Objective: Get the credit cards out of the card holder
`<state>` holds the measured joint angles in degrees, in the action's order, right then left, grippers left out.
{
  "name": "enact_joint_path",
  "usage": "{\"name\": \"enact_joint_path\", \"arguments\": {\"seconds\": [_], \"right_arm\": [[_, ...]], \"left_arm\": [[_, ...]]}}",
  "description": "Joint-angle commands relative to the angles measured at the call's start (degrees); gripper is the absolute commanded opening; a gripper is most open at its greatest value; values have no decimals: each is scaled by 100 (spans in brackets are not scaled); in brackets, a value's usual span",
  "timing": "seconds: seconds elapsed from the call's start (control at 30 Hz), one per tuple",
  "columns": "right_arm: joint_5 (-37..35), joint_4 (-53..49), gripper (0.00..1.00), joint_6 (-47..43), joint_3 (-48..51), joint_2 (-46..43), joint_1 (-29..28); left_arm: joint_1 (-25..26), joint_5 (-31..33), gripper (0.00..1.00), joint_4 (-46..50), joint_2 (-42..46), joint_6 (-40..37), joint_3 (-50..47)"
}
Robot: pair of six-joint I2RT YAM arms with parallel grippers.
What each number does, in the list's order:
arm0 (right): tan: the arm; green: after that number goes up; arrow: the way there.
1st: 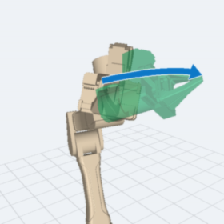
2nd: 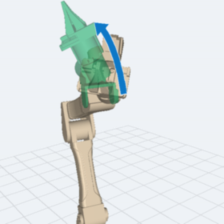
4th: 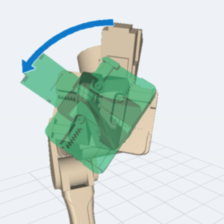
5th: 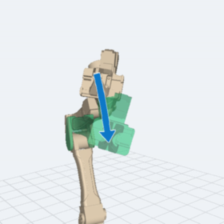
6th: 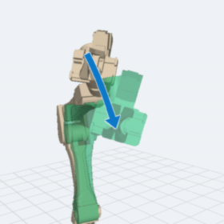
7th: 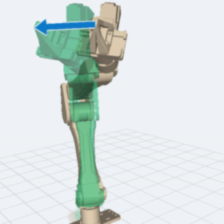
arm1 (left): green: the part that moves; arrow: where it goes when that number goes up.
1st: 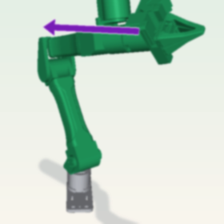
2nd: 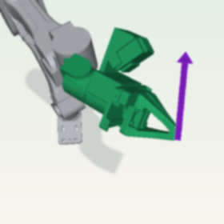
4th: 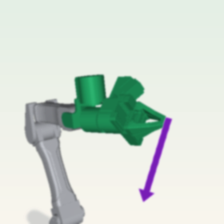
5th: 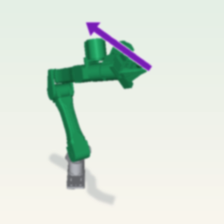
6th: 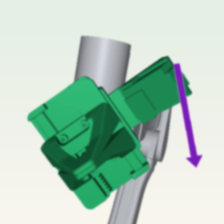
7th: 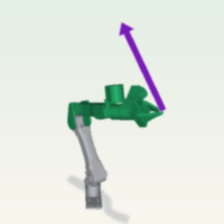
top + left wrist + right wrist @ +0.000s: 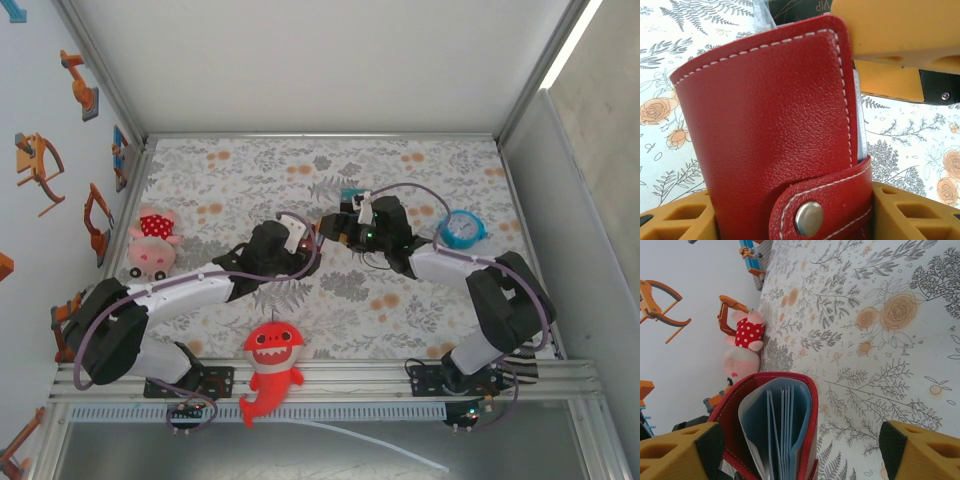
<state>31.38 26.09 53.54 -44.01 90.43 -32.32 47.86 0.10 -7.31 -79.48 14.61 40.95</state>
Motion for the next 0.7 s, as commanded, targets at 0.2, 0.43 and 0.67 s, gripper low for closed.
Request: {"name": "enact_joint_path", "arguments": {"seconds": [0.2,0.43,0.67], "right_arm": [[-191,293,77,46,80,-325,-124],[-792,-552,83,-357,182,-1077,-118],[-864,-1028,89,-513,63,-1303,-118]], "left_arm": [[119,-189,57,-332,251,-81,-64],[119,-123,57,-384,363,-114,-84],[119,-186,57,-505,289,-144,-34]]}}
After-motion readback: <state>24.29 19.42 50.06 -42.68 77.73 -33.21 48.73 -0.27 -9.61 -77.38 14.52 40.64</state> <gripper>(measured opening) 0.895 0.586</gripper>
